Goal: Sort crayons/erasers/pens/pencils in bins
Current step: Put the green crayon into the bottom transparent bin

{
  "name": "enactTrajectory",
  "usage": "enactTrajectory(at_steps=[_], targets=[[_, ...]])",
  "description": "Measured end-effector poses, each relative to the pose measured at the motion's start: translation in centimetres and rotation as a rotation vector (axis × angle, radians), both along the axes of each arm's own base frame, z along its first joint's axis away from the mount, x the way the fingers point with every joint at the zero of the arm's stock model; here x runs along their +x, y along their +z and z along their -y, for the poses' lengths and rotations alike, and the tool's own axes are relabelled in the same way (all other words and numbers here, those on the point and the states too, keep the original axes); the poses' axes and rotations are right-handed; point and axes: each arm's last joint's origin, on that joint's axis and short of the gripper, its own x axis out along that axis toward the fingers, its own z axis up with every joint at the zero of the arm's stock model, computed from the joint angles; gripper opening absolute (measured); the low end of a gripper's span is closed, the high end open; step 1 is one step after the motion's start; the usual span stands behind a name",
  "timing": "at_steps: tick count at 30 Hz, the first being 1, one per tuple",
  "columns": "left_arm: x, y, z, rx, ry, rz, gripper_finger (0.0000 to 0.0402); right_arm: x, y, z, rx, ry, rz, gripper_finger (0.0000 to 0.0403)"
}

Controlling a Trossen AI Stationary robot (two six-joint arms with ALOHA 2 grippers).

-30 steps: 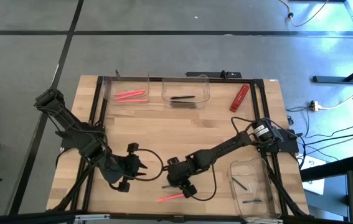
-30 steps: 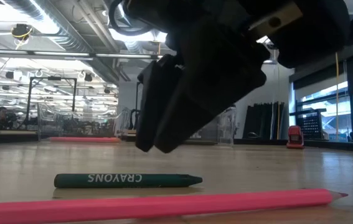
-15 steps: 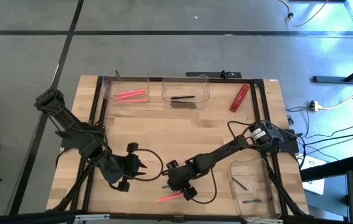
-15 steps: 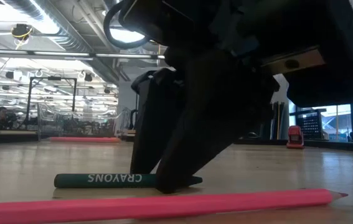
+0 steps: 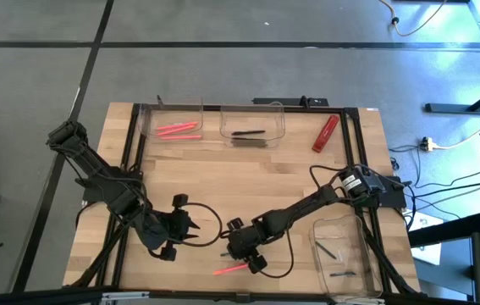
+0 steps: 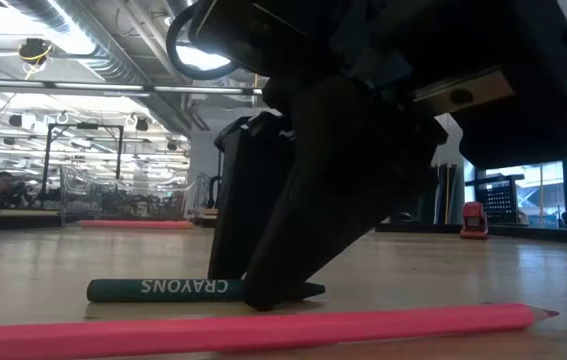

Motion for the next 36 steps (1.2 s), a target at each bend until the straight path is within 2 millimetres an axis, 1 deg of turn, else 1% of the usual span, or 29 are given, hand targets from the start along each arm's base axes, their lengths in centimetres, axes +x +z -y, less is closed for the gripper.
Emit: enactTrajectory(at_steps=[7,10,14,22,26,29,33,36], targets=[[0.0,0.0,0.0,0.0,0.0,0.0,0.0096,-0.02,-0.06,0.0,-0.007,0.015,0.002,0.0166],[0.0,0.0,0.0,0.0,0.0,0.0,0.0096,-0.02,-0.08,0.03,-0.034,0.008,0.013,0.0155],[-0.01,0.0,0.01,0.0,0.0,0.0,0.0096,-0.02,-0.09,0.06,-0.039,0.002,0.014,0.0124],[-0.01,0.0,0.0,0.0,0.0,0.0,0.0096,-0.03,-0.2,0.32,-0.047,-0.004,0.001,0.0043],[0.0,0.0,0.0,-0.001,0.001,0.0,0.0096,-0.02,-0.19,0.45,-0.044,-0.006,-0.005,0.0017],[0.0,0.0,0.0,-0.001,0.001,0.0,0.0096,-0.01,-0.19,0.49,-0.044,-0.007,-0.006,0.0019],[0.0,0.0,0.0,-0.001,0.001,0.0,0.0096,-0.01,-0.2,0.49,-0.045,-0.008,-0.006,0.0033],[0.0,0.0,0.0,-0.001,0.001,0.0,0.0096,-0.02,-0.11,0.51,-0.042,-0.012,-0.006,0.0034]])
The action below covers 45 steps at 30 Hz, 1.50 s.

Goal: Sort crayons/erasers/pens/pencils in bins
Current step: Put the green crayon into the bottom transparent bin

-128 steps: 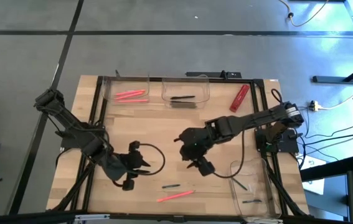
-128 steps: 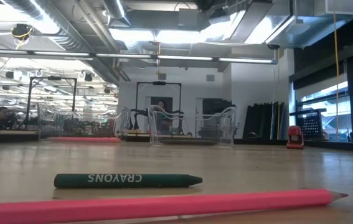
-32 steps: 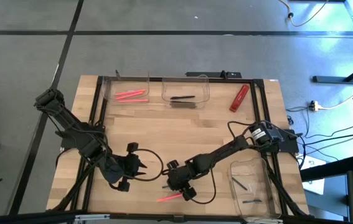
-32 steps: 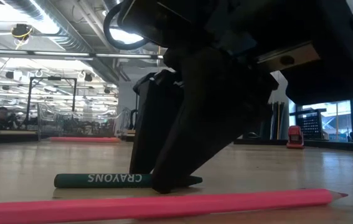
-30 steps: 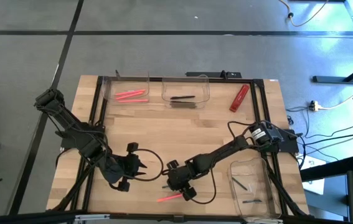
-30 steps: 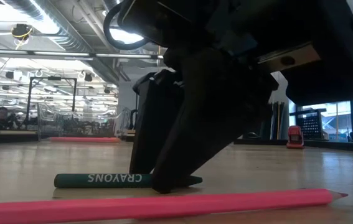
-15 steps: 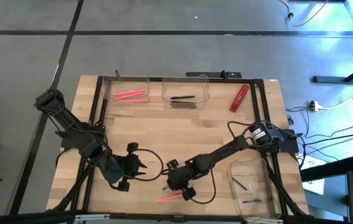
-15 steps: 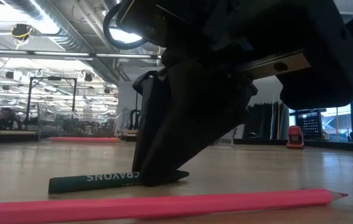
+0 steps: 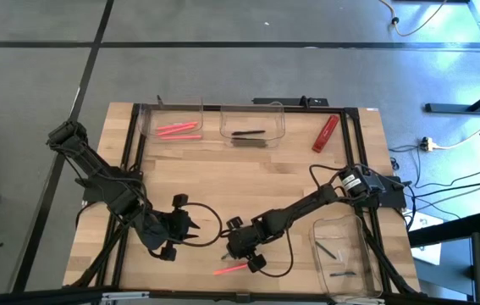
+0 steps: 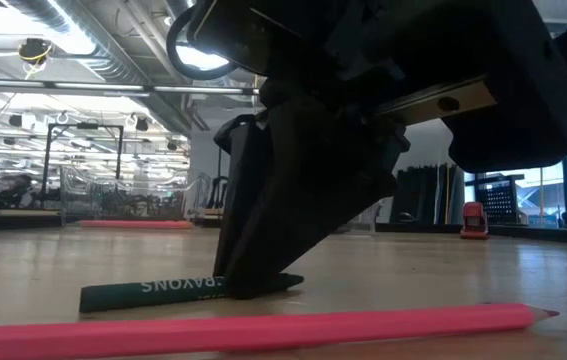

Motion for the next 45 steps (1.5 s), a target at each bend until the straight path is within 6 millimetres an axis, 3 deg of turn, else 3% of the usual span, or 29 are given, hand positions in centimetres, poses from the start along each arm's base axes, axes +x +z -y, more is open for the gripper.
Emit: enactTrajectory(at_steps=[18,35,45], targets=[[0.0,0.0,0.0,0.004,0.0,-0.004,0.0096,-0.6,1.3,1.0,-0.013,-0.039,-0.051,0.0029],[0.0,0.0,0.0,0.006,-0.001,-0.004,0.0096,-0.6,1.3,1.9,-0.018,-0.088,-0.104,0.0084],[0.0,0.0,0.0,0.007,-0.001,-0.005,0.0096,-0.7,0.8,1.9,-0.054,-0.047,-0.116,0.0087]])
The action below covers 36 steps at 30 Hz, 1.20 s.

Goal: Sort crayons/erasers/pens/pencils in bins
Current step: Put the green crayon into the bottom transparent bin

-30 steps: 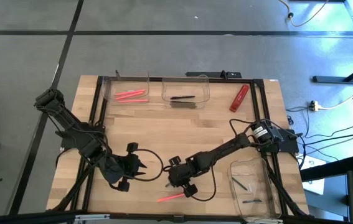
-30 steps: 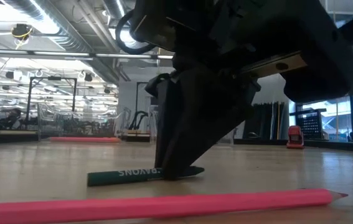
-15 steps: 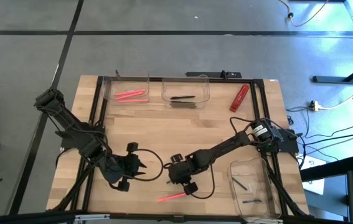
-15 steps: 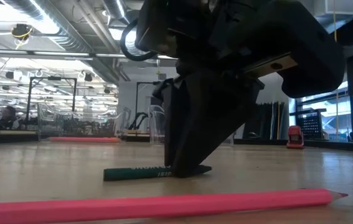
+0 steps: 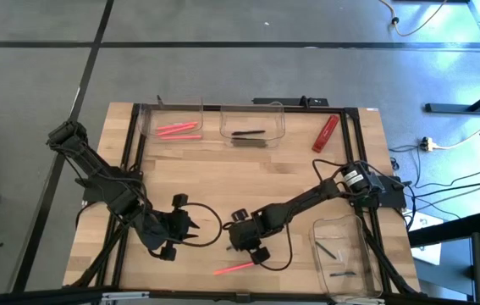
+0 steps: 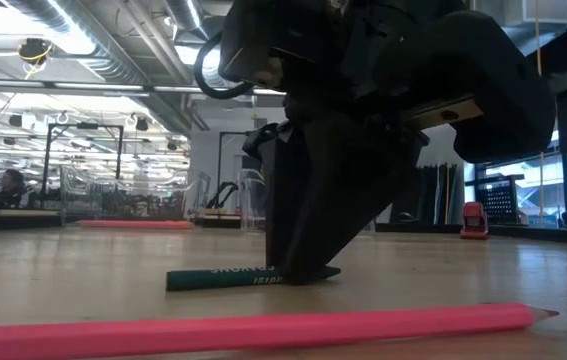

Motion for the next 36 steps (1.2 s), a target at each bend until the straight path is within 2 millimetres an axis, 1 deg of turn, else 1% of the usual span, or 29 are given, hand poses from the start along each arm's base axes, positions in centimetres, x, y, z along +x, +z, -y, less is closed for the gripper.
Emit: enactTrajectory(at_steps=[3,7,9,14,19,23,27,30,36], targets=[[0.0,0.0,0.0,0.0,0.0,0.0,0.0096,0.0,0.0,0.0,-0.009,0.021,0.003,0.0071],[0.0,0.0,0.0,0.0,0.0,0.0,0.0096,0.0,-0.1,0.0,-0.002,0.024,-0.001,0.0024],[0.0,0.0,0.0,0.0,0.0,0.0,0.0096,0.0,-0.1,0.0,0.009,0.032,-0.007,0.0013],[0.0,0.0,0.0,-0.001,0.0,0.0,0.0096,-0.1,-0.1,-0.1,0.032,0.024,-0.017,0.0014],[0.0,0.0,0.0,-0.001,0.001,0.0,0.0096,0.0,-0.2,-0.1,0.052,-0.023,-0.025,0.0012],[0.0,0.0,0.0,-0.001,0.001,0.0,0.0096,0.0,-0.2,-0.1,0.068,-0.063,-0.03,0.0023],[0.0,0.0,0.0,-0.001,0.001,0.0,0.0096,0.0,-0.1,-0.1,0.069,-0.063,-0.029,0.0021],[0.0,0.0,0.0,-0.001,0.0,0.0,0.0096,0.0,0.1,-0.1,0.075,-0.064,-0.02,0.0015],[0.0,0.0,0.0,0.0,0.0,0.0,0.0096,0.4,1.0,-0.3,0.075,-0.064,-0.024,0.0019]])
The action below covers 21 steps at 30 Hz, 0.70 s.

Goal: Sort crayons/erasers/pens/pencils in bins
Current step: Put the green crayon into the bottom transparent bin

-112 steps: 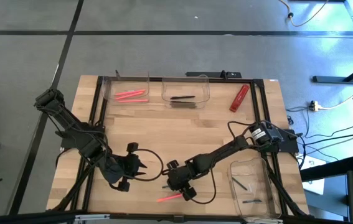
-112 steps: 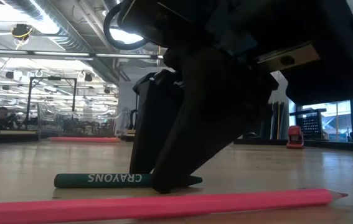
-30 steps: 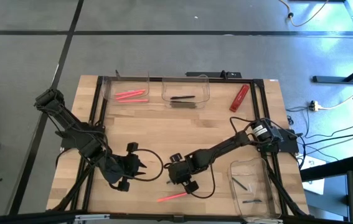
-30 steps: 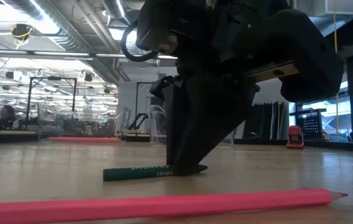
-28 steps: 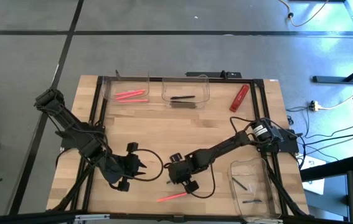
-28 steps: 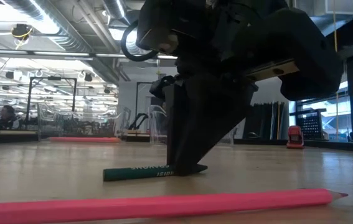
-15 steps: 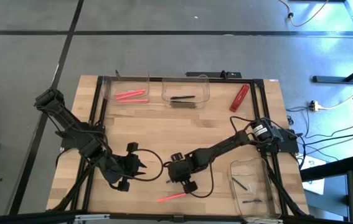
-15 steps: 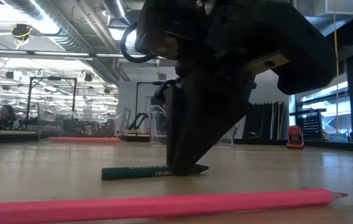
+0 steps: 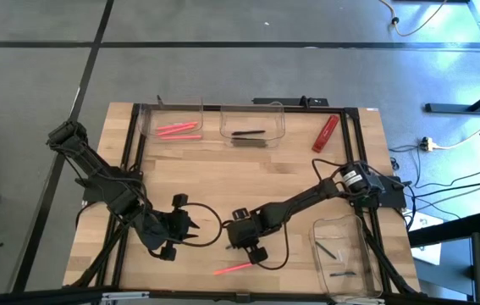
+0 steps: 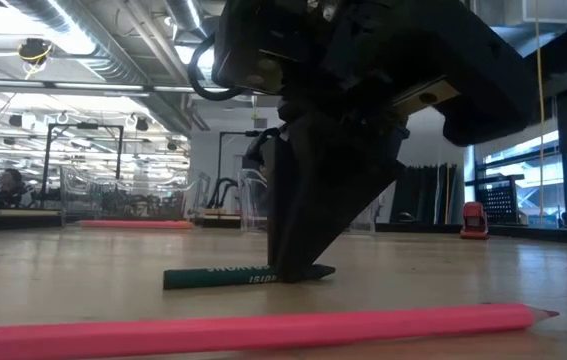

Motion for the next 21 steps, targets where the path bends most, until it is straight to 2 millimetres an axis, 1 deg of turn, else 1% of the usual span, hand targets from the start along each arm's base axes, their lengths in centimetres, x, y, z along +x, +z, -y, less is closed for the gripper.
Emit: enactTrajectory(at_steps=[8,11,16,21], targets=[[0.0,0.0,0.0,0.001,0.0,0.0,0.0096,0.2,1.9,-0.1,-0.02,0.004,-0.065,0.0019],[0.0,0.0,0.0,0.001,-0.001,0.0,0.0096,0.4,2.6,-0.1,-0.007,-0.021,-0.085,0.0018],[0.0,0.0,0.0,0.002,-0.002,0.0,0.0096,0.5,4.7,-0.4,0.043,-0.031,-0.133,0.0003],[0.0,0.0,0.0,0.022,-0.02,0.002,0.0096,0.9,7.0,-0.4,0.031,-0.053,-0.118,0.0007]])
